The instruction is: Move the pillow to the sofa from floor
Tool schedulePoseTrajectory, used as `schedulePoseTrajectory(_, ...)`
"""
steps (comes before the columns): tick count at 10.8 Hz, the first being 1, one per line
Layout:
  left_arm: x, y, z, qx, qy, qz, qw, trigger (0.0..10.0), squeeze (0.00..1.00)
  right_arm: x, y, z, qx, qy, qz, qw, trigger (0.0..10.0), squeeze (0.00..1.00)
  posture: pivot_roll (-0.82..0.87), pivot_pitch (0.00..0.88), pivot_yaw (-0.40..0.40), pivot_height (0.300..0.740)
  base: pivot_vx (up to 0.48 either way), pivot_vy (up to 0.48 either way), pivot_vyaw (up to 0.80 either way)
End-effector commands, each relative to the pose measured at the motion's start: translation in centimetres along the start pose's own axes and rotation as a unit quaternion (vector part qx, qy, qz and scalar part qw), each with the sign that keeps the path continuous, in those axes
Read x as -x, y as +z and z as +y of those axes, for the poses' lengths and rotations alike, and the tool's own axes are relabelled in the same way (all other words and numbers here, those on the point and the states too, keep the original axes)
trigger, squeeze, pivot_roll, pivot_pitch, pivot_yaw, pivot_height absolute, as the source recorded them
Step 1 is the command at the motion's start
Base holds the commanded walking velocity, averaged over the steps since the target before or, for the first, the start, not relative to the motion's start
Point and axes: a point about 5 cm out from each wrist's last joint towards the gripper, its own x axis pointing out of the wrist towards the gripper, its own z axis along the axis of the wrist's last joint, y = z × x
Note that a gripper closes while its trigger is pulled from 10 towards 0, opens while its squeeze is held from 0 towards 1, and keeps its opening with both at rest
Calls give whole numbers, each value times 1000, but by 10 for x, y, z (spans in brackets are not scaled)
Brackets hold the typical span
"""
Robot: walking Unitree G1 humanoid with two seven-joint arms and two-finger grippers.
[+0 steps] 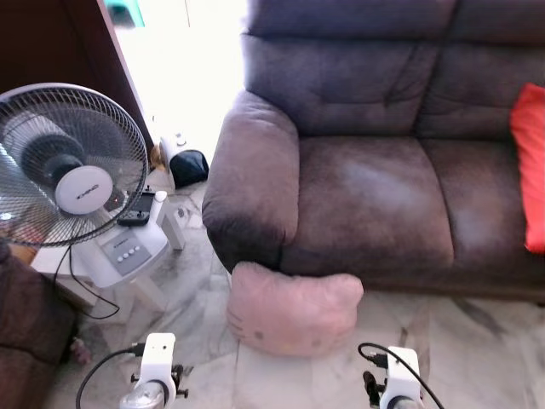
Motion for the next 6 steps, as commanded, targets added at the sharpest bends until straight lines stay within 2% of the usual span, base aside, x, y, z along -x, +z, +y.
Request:
schedulePoseTrajectory(1, 0, -4, -2, -2, -6, 13, 1000, 10000, 0, 2, -8, -5, 1, -7, 10, 1000, 10000, 0, 67, 80, -5, 740, 322, 0, 0)
schedulePoseTrajectory(6, 0, -4, -3, -9, -6, 15, 1000, 10000, 0, 2, -8, -6, 3, -7, 11, 1000, 10000, 0, 68, 76, -6, 740, 321, 0, 0)
